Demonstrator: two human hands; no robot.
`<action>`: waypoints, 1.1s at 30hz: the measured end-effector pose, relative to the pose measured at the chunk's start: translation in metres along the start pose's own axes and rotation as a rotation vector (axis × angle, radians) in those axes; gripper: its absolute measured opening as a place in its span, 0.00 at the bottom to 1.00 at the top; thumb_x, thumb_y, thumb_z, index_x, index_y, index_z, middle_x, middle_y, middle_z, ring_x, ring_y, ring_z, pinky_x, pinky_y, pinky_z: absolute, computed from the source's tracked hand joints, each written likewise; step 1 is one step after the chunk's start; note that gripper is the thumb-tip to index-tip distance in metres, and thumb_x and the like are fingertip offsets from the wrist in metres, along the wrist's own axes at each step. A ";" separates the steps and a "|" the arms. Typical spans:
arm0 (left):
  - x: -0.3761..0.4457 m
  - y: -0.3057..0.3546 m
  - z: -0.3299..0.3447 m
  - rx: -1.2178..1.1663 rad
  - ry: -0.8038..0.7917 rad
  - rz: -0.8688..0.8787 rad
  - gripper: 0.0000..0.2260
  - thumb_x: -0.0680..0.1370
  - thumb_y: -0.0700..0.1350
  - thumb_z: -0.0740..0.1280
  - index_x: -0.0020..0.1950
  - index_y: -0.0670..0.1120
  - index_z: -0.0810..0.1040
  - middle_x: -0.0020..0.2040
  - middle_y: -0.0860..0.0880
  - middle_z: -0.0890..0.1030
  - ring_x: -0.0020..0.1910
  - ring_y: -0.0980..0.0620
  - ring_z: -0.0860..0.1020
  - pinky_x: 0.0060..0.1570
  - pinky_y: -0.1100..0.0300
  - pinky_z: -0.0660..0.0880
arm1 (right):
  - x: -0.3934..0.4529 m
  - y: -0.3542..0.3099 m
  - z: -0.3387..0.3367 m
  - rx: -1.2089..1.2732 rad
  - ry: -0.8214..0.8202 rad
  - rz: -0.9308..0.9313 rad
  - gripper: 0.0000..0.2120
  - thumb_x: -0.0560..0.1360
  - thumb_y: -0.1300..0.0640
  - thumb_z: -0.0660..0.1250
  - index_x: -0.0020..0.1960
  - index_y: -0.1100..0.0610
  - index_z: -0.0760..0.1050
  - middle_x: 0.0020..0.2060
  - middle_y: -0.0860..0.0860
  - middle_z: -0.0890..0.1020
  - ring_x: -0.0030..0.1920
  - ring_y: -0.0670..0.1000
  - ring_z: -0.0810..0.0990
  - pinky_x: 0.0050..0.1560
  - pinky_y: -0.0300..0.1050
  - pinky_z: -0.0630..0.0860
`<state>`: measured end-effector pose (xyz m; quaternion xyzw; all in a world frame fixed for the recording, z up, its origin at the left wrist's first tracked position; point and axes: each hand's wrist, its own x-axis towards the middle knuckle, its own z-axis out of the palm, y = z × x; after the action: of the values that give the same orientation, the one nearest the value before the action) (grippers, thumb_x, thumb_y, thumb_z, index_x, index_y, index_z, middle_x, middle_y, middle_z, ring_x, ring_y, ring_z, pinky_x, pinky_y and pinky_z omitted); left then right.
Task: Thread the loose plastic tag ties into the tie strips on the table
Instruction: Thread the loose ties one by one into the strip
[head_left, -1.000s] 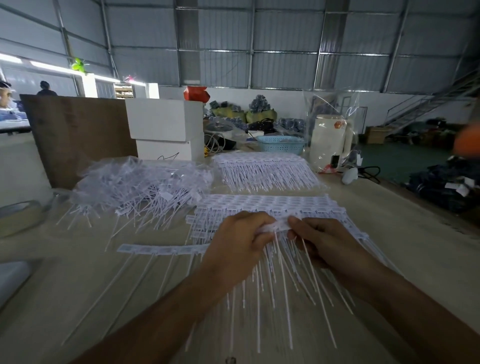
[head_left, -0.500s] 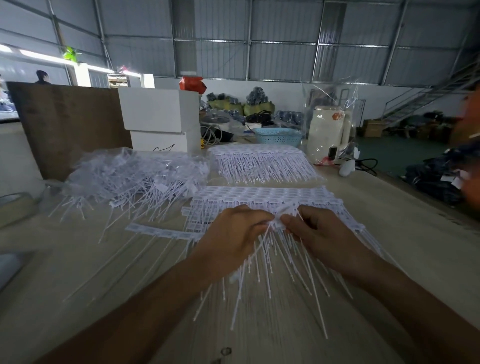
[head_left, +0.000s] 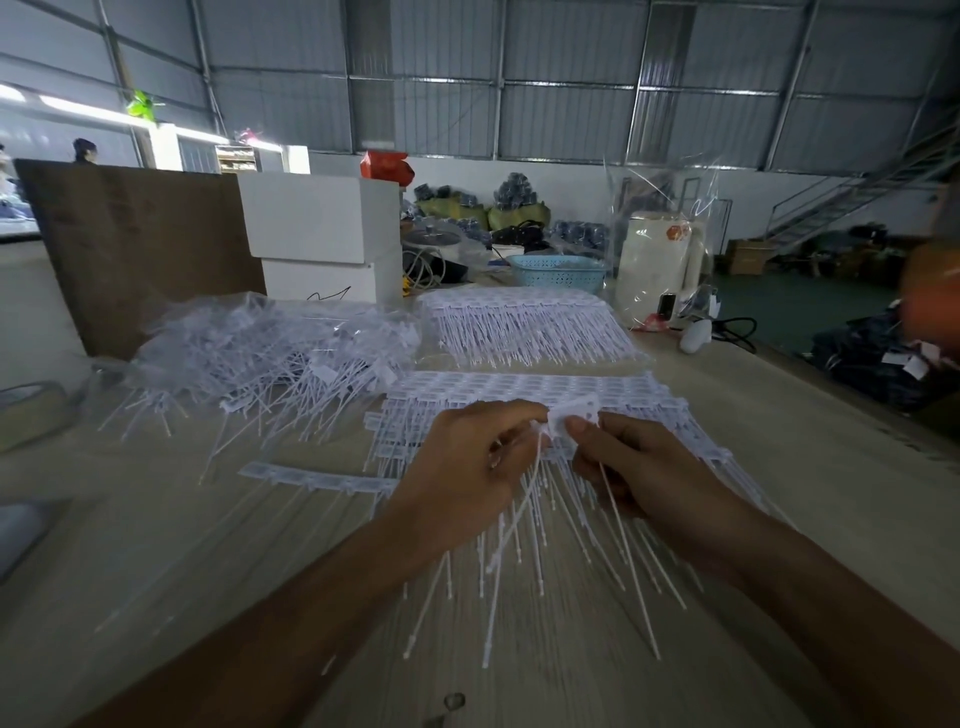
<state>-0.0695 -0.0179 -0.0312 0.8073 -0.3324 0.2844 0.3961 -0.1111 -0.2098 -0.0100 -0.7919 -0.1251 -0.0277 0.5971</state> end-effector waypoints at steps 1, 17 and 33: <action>0.000 0.001 -0.002 0.034 -0.008 0.035 0.08 0.79 0.43 0.69 0.58 0.50 0.82 0.41 0.52 0.83 0.41 0.55 0.80 0.43 0.52 0.78 | 0.000 0.000 0.000 0.002 -0.013 -0.005 0.18 0.74 0.38 0.64 0.34 0.50 0.69 0.29 0.46 0.72 0.26 0.44 0.64 0.29 0.38 0.64; -0.001 0.005 -0.011 0.553 -0.288 0.345 0.22 0.75 0.33 0.66 0.69 0.44 0.78 0.50 0.46 0.80 0.51 0.45 0.75 0.46 0.50 0.75 | 0.004 0.003 -0.006 -0.390 0.024 -0.031 0.26 0.84 0.48 0.56 0.31 0.57 0.72 0.20 0.45 0.71 0.21 0.40 0.66 0.25 0.30 0.64; -0.004 0.013 0.008 -0.084 0.023 -0.045 0.11 0.70 0.42 0.79 0.48 0.46 0.80 0.42 0.55 0.83 0.44 0.57 0.80 0.43 0.67 0.73 | 0.002 0.005 0.002 0.115 0.074 0.183 0.15 0.81 0.47 0.63 0.41 0.55 0.76 0.25 0.46 0.65 0.24 0.44 0.62 0.24 0.38 0.58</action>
<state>-0.0802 -0.0292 -0.0328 0.7938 -0.3211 0.2705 0.4400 -0.1086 -0.2086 -0.0154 -0.7629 -0.0314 0.0049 0.6457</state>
